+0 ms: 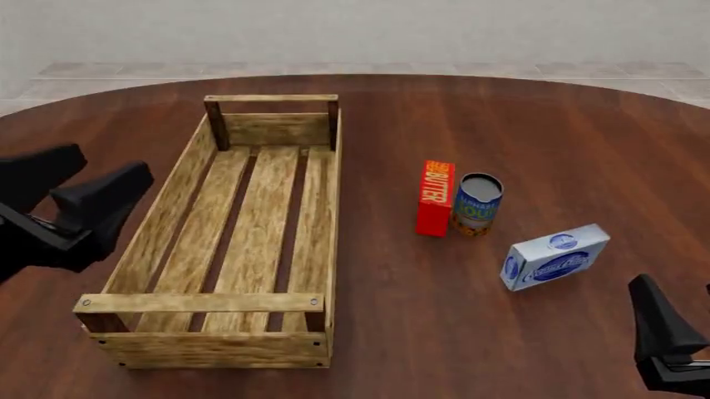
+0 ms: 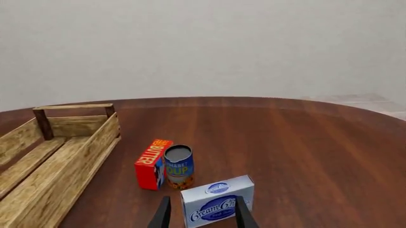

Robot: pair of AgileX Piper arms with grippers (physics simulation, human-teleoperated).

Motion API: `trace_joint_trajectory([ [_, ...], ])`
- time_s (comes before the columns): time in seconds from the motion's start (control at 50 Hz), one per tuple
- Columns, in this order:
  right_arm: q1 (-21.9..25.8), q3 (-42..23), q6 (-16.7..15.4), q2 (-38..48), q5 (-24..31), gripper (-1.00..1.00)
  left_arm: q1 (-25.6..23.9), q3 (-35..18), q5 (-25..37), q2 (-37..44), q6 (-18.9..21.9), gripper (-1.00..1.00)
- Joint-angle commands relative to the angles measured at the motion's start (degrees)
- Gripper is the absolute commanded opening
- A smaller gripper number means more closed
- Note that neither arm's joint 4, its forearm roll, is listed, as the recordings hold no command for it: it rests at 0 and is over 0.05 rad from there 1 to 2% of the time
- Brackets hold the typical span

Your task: Pick up the cream cheese and put it in the tray.

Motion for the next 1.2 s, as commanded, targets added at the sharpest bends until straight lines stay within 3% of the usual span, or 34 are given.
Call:
trace_joint_trajectory([
  [0.02,-0.4,0.0,-0.1,0.0,0.1,1.00,-3.5,-4.9,-2.4,10.3,-0.2,1.00],
  [0.36,-0.5,0.0,-0.1,0.1,0.4,1.00,-5.2,-5.5,-4.4,13.4,-1.2,1.00],
  [0.68,-0.2,0.0,-0.2,0.2,0.5,1.00,-8.8,-14.0,-4.3,21.6,-2.3,1.00],
  [1.2,0.1,0.0,0.3,0.3,0.5,1.00,-12.6,-21.3,-4.0,31.6,-0.6,1.00],
])
